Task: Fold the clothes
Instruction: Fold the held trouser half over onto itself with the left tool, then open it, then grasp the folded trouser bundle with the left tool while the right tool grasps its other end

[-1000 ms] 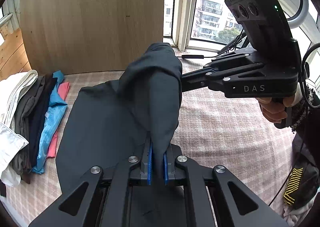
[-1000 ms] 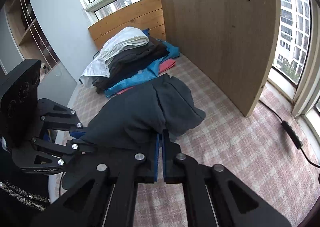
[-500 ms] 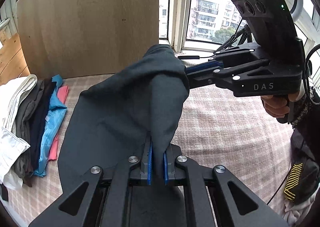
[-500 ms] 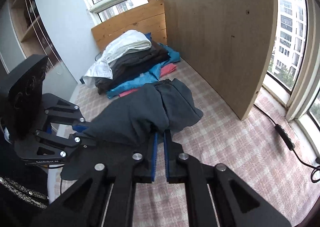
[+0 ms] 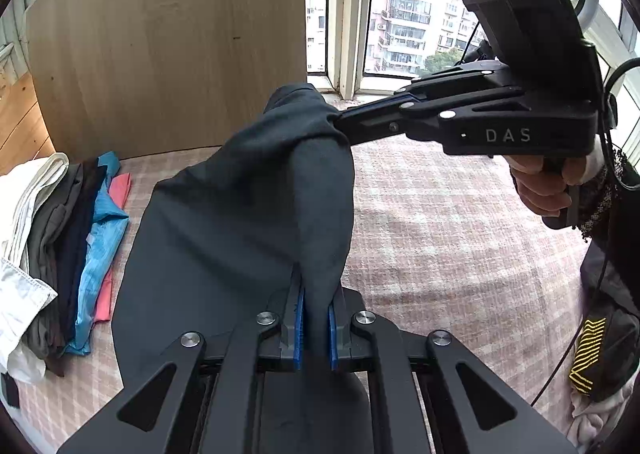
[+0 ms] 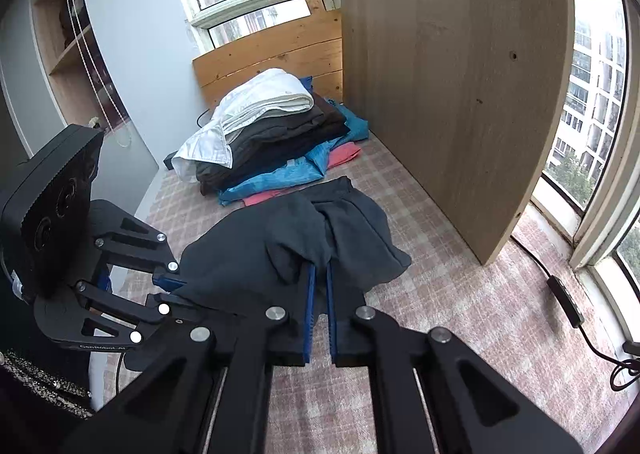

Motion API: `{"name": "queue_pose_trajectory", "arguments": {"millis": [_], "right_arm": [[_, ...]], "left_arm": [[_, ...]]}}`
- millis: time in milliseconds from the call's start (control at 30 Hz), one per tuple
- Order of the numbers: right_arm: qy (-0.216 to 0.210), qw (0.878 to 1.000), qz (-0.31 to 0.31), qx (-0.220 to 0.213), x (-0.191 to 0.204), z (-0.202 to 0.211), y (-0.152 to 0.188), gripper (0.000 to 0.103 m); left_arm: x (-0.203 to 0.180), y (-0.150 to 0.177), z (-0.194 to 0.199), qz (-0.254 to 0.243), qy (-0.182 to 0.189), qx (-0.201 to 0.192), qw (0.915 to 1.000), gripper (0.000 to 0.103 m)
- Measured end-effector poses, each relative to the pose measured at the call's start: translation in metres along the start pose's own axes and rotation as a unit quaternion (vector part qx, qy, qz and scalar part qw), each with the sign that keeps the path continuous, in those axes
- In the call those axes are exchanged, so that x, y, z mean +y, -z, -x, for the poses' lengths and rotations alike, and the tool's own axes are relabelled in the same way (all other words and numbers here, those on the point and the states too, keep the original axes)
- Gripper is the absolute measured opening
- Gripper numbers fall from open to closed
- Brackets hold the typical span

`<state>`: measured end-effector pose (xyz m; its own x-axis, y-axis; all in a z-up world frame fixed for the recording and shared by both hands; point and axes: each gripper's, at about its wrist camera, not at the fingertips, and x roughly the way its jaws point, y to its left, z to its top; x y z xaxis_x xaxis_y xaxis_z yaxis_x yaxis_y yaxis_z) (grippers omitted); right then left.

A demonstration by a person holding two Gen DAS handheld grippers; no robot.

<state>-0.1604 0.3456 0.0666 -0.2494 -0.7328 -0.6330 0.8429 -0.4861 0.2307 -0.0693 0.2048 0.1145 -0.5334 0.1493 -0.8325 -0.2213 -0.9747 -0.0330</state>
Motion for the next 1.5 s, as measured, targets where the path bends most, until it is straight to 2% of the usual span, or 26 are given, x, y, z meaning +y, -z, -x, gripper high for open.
{"name": "queue_pose_trajectory", "arguments": {"millis": [33,100,167,200,267,300,367,433,500,533,567,600,633,700,767,800,833,900,933,1067,1133,1200,1300,1500], "right_arm": [[0.013,1.000,-0.017,0.003,-0.011,0.001,0.005,0.004],[0.040,0.997,-0.070,0.015,-0.040,-0.001,0.018,0.004],[0.065,0.988,-0.133,0.037,-0.071,-0.006,0.037,0.006],[0.075,0.984,-0.149,0.053,-0.079,-0.010,0.045,0.009],[0.120,0.977,-0.158,0.076,-0.085,-0.011,0.056,0.009],[0.134,0.974,-0.167,0.069,-0.088,-0.005,0.059,0.012],[0.130,0.971,-0.197,0.036,-0.093,0.012,0.062,0.016],[0.087,0.977,-0.194,0.009,-0.085,0.021,0.059,0.017],[0.049,0.985,-0.163,0.015,-0.067,0.013,0.052,0.017],[0.040,0.988,-0.148,0.027,-0.060,0.002,0.049,0.018],[0.051,0.988,-0.141,0.044,-0.060,-0.013,0.048,0.024],[0.067,0.986,-0.136,0.061,-0.061,-0.030,0.046,0.027],[0.096,0.980,-0.156,0.073,-0.071,-0.038,0.048,0.027],[0.160,0.960,-0.210,0.092,-0.096,-0.051,0.053,0.028],[0.170,0.948,-0.263,0.054,-0.101,-0.032,0.058,0.028],[0.173,0.943,-0.282,0.034,-0.097,-0.019,0.062,0.028],[0.176,0.937,-0.300,0.014,-0.093,-0.006,0.065,0.031],[0.160,0.929,-0.335,-0.002,-0.077,0.010,0.080,0.053],[0.155,0.925,-0.347,-0.006,-0.067,0.015,0.088,0.056],[0.142,0.913,-0.383,0.003,-0.028,0.013,0.116,0.057],[0.143,0.906,-0.398,0.007,-0.019,0.006,0.124,0.057],[0.143,0.898,-0.417,0.008,-0.016,-0.003,0.129,0.057],[0.142,0.889,-0.436,0.000,-0.015,-0.010,0.132,0.057],[0.118,0.890,-0.440,0.003,-0.017,-0.024,0.122,0.059]], "left_arm": [[-0.004,0.001,0.001,-0.007,0.018,0.009,0.9998,0.018],[-0.017,0.010,0.009,-0.039,0.042,0.004,0.9983,0.021],[-0.022,0.021,0.013,-0.059,0.041,0.008,0.9974,0.021],[-0.021,0.026,0.013,-0.060,0.044,0.015,0.9971,0.021],[-0.014,0.036,0.012,-0.057,0.039,0.028,0.9972,0.022],[-0.008,0.039,0.010,-0.052,0.030,0.033,0.9976,0.022],[0.007,0.044,0.004,-0.037,0.016,0.043,0.9983,0.021],[0.023,0.047,-0.005,-0.013,0.011,0.056,0.9983,0.021],[0.033,0.048,-0.009,-0.001,-0.001,0.059,0.9983,0.020],[0.038,0.049,-0.009,0.008,0.005,0.059,0.9982,0.019],[0.043,0.049,-0.009,0.017,0.011,0.060,0.9980,0.021],[0.048,0.050,-0.007,0.018,-0.003,0.059,0.9981,0.022],[0.054,0.050,-0.005,0.019,-0.018,0.057,0.9980,0.022],[0.073,0.052,0.007,0.027,-0.050,0.042,0.9975,0.022],[0.096,0.052,0.018,0.045,-0.071,0.031,0.9960,0.022],[0.109,0.051,0.023,0.059,-0.075,0.027,0.9950,0.025],[0.122,0.050,0.028,0.073,-0.080,0.024,0.9938,0.033],[0.136,0.045,0.018,0.090,-0.055,0.030,0.9940,0.042],[0.142,0.042,0.014,0.098,-0.041,0.033,0.9938,0.049],[0.168,0.031,-0.006,0.131,0.012,0.045,0.9904,0.053],[0.181,0.026,-0.015,0.147,0.039,0.050,0.9871,0.060],[0.185,0.022,-0.031,0.155,0.053,0.064,0.9844,0.060],[0.195,0.017,-0.056,0.160,0.044,0.078,0.9830,0.060],[0.198,0.017,-0.082,0.159,0.069,0.091,0.9807,0.061]]}}
